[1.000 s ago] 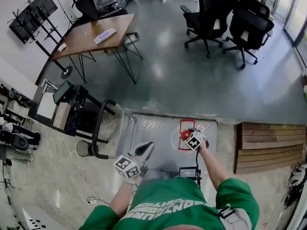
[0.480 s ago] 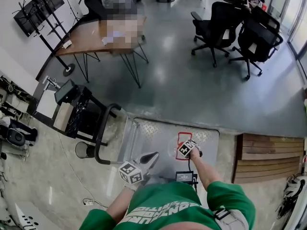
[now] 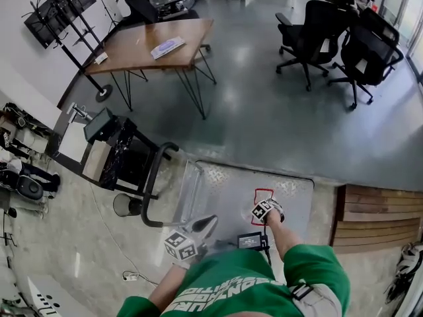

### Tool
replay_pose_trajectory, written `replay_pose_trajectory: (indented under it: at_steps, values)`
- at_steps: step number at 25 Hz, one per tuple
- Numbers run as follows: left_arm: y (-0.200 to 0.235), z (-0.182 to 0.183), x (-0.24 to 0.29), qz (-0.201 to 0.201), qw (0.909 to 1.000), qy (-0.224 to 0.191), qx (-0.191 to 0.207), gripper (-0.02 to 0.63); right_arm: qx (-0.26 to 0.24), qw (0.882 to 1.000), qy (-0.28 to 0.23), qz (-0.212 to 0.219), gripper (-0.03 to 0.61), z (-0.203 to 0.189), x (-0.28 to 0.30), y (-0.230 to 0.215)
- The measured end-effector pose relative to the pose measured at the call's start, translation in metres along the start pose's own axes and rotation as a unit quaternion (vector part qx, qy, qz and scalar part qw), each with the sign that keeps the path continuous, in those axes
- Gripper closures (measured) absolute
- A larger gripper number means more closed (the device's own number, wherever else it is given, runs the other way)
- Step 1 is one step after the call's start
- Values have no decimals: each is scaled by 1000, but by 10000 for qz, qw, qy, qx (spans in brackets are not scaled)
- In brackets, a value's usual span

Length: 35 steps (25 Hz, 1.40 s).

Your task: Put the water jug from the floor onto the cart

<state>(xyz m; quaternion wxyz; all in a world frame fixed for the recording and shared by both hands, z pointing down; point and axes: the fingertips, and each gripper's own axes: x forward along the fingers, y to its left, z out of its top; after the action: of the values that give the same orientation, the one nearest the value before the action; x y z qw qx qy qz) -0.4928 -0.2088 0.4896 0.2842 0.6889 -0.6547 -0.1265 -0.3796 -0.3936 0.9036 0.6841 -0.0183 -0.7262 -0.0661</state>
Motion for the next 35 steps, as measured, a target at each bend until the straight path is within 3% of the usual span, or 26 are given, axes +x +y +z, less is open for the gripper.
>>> replay_pose_trajectory:
  at_steps: [10, 13, 16, 19, 21, 22, 25, 26, 29, 32, 35]
  values:
    - [-1, 17, 9, -216, 9997, -84, 87, 598, 217, 9991, 212, 288, 268, -11, -11, 7]
    - [0, 22, 21, -389, 9991, -108, 98, 598, 117, 9983, -401, 402, 268, 1, -16, 3]
    - [-1, 21, 35, -588, 9982, -65, 74, 598, 350, 9948, -898, 322, 268, 0, -54, -7]
    - [-6, 22, 49, -805, 9966, 38, 145, 598, 728, 9863, -1478, -28, 270, -7, -108, -28]
    - [-11, 24, 64, -968, 9949, 109, 264, 598, 777, 9794, -1785, -535, 276, -18, -150, -48]
    - [-14, 24, 72, -1047, 9939, 150, 320, 598, 749, 9747, -1923, -859, 299, -26, -172, -58]
    - [-23, 25, 90, -1278, 9905, 254, 441, 598, 782, 9506, -2534, -1614, 551, -41, -238, -76]
    - [-27, 28, 94, -1356, 9892, 271, 487, 598, 845, 9423, -2753, -1705, 584, -43, -258, -78]
    - [-38, 33, 106, -1562, 9854, 294, 610, 598, 1173, 9187, -3375, -1684, 584, -48, -314, -79]
    - [-50, 28, 120, -1729, 9813, 419, 739, 598, 1542, 8869, -4060, -1576, 584, -51, -370, -77]
    - [-62, 20, 131, -1881, 9765, 579, 873, 598, 1635, 8595, -4632, -1413, 584, -48, -411, -67]
